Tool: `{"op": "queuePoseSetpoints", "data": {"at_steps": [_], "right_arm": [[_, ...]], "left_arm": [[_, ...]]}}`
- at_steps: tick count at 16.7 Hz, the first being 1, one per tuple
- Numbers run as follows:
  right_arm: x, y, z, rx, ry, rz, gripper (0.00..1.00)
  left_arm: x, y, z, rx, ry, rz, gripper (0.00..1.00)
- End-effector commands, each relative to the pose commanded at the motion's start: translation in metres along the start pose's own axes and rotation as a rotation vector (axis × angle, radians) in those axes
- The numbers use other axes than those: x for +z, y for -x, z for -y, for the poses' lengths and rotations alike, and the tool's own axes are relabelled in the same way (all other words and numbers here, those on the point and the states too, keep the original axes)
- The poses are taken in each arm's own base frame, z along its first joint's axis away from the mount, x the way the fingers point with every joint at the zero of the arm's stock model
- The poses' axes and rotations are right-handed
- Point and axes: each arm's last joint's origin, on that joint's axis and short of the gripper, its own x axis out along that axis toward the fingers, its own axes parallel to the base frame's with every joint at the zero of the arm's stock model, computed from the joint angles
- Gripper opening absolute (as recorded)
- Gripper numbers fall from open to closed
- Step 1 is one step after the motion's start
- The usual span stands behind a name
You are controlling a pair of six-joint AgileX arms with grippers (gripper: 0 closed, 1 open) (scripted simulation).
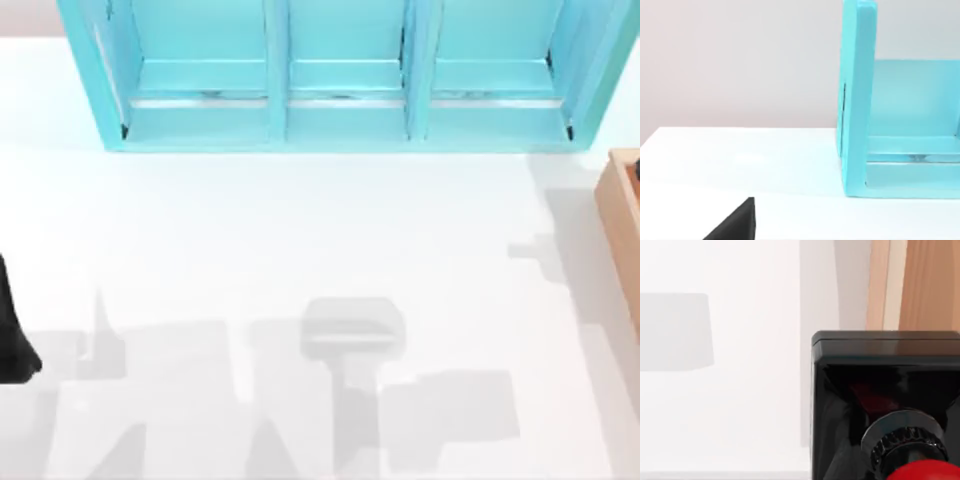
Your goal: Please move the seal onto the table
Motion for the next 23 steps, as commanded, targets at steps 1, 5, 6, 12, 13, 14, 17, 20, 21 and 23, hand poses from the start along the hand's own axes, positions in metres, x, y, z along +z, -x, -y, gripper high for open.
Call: {"op": "queuePoseSetpoints", "data": {"at_steps": [1, 5, 6, 12, 13, 14, 17, 20, 21, 23], "right_arm": [[0.001, 0.000, -0.001, 0.000, 0.000, 0.000, 0.00], [0.029, -0.018, -0.024, -0.002, 0.008, 0.005, 0.00], [0.042, -0.028, -0.035, -0.005, 0.008, 0.000, 0.00], [0.098, -0.101, -0.102, -0.008, 0.002, -0.002, 0.00], [0.101, -0.106, -0.108, -0.005, 0.001, 0.004, 0.00], [0.102, -0.108, -0.110, -0.004, 0.000, 0.007, 0.00], [0.102, -0.109, -0.111, -0.004, 0.000, 0.008, 0.00], [0.102, -0.115, -0.108, -0.006, -0.005, -0.002, 0.00], [0.102, -0.122, -0.109, -0.006, -0.004, -0.002, 0.00], [0.103, -0.135, -0.110, 0.000, -0.002, 0.013, 0.00]], "left_arm": [[0.000, 0.000, 0.000, 0.000, 0.000, 0.000, 1.00], [0.000, 0.000, 0.000, 0.000, 0.000, 0.000, 1.00], [0.000, 0.000, 0.000, 0.000, 0.000, 0.000, 1.00], [0.000, 0.000, 0.000, 0.000, 0.000, 0.000, 1.00], [0.000, 0.000, 0.000, 0.000, 0.000, 0.000, 1.00], [0.000, 0.000, 0.000, 0.000, 0.000, 0.000, 1.00], [0.000, 0.000, 0.000, 0.000, 0.000, 0.000, 1.00], [0.000, 0.000, 0.000, 0.000, 0.000, 0.000, 1.00], [0.000, 0.000, 0.000, 0.000, 0.000, 0.000, 1.00], [0.000, 0.000, 0.000, 0.000, 0.000, 0.000, 1.00]]}}
